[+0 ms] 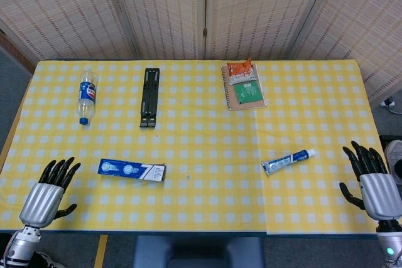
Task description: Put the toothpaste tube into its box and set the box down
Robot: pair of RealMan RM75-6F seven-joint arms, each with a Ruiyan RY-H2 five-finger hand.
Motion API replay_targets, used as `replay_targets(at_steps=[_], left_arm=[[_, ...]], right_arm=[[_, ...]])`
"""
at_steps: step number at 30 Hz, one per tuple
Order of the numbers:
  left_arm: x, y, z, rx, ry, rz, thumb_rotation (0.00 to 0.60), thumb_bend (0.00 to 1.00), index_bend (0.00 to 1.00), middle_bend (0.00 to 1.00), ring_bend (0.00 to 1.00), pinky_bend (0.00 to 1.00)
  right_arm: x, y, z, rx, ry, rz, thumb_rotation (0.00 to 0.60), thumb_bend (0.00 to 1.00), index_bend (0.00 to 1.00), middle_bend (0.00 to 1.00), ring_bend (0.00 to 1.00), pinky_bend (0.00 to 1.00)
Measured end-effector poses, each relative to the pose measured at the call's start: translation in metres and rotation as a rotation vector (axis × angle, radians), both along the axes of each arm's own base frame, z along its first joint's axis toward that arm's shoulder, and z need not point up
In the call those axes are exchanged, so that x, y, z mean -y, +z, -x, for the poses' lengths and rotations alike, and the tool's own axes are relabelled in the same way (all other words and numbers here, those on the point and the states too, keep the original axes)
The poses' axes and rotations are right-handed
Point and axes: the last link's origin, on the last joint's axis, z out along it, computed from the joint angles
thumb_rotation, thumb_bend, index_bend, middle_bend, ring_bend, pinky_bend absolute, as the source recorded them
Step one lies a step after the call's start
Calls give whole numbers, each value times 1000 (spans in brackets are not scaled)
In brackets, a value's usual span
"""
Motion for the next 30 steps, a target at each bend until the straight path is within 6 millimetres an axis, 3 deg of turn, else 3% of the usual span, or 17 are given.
replay_targets(at_steps=[6,11,14,21,30], left_arm=[[1,1,0,14,11,22,600,169,0,9,22,11],[-1,-4,-4,99,-1,42,600,173,3,40,77,134],[-6,-11,-8,141,3,71,600,174,62,74,130,172],[-38,-37,-21,64,23,206,600,174,51,90,140,176],[-88,-72,-42,133,26,336,600,181,44,90,134,163]], right_arm=[[4,-7,0,-40,-15,10,600,394,0,0,0,0],[3,-11,-2,-51,-7,-11,600,394,0,0,0,0],[2,-12,-3,-68,9,-20,600,394,0,0,0,0],[4,-19,-7,-76,42,-56,600,394,0,0,0,0],[8,-10,0,-41,22,-101,600,395,0,0,0,0]])
